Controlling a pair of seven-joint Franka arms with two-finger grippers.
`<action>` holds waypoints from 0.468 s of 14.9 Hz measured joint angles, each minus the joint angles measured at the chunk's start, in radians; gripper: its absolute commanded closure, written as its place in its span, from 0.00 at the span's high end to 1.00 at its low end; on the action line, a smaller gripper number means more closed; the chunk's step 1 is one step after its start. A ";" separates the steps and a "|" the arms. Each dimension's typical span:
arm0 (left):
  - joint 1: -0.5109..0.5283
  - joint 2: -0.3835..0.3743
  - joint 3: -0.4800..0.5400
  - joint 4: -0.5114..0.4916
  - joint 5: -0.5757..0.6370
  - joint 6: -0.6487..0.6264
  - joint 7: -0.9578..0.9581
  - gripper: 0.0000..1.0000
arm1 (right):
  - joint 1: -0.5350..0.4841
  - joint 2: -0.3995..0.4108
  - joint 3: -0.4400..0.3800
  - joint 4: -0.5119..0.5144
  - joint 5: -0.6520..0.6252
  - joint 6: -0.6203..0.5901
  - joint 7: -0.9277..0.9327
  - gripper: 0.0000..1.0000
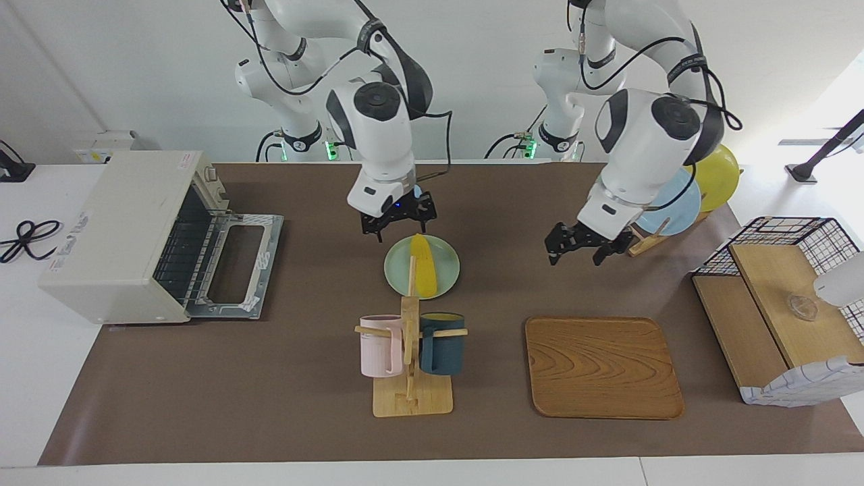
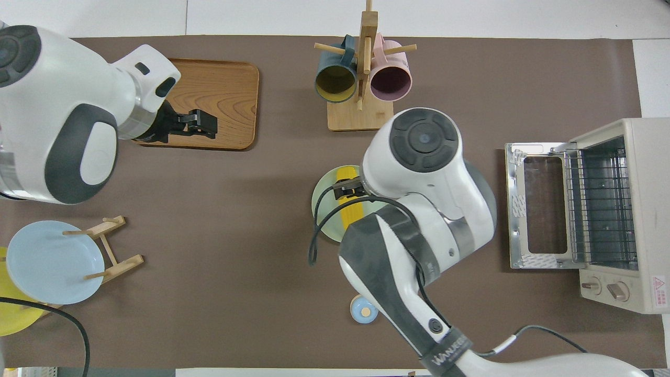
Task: Put corn in oven
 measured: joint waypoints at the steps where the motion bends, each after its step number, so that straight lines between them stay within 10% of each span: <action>1: 0.030 -0.007 0.000 0.005 0.021 -0.009 0.013 1.00 | 0.039 0.057 0.000 0.049 -0.043 0.000 0.048 1.00; 5: 0.119 -0.067 0.002 0.013 0.054 -0.073 0.116 1.00 | 0.155 0.241 -0.001 0.054 -0.145 0.183 0.221 1.00; 7: 0.148 -0.103 0.002 0.013 0.056 -0.120 0.143 1.00 | 0.153 0.259 -0.002 0.013 -0.146 0.246 0.223 0.84</action>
